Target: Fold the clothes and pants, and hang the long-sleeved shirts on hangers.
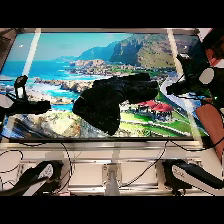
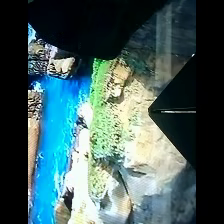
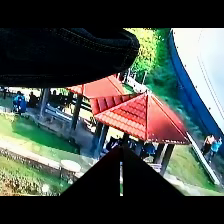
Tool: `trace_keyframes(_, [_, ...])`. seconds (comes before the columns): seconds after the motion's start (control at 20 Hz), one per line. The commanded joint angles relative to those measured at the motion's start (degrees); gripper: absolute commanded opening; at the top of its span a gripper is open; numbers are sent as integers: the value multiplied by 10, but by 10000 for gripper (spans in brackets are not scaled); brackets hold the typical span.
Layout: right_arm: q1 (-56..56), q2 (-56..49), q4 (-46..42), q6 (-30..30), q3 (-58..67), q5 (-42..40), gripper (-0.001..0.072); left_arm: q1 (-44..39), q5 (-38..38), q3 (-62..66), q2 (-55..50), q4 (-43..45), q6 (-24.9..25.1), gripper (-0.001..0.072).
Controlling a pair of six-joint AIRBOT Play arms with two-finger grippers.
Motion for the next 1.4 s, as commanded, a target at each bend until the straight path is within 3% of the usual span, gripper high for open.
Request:
trace_keyframes(0.0, [0, 0, 0, 0, 1, 0, 56, 0, 0, 0, 0, 0, 0, 31])
trace_keyframes(0.75, [1, 0, 16, 0, 1, -1, 56, 0, 0, 0, 0, 0, 0, 31])
trace_keyframes(1.05, [1, 0, 187, 1, -1, 24, 57, 0, 2, 0, 0, 0, 0, 32])
trace_keyframes(1.15, [1, 0, 239, 33, -1, 27, 57, 0, 2, 0, -1, 0, 0, 31])
trace_keyframes(1.35, [41, 0, 244, 22, -22, 97, 57, 0, -2, -2, -1, 0, 0, 31])
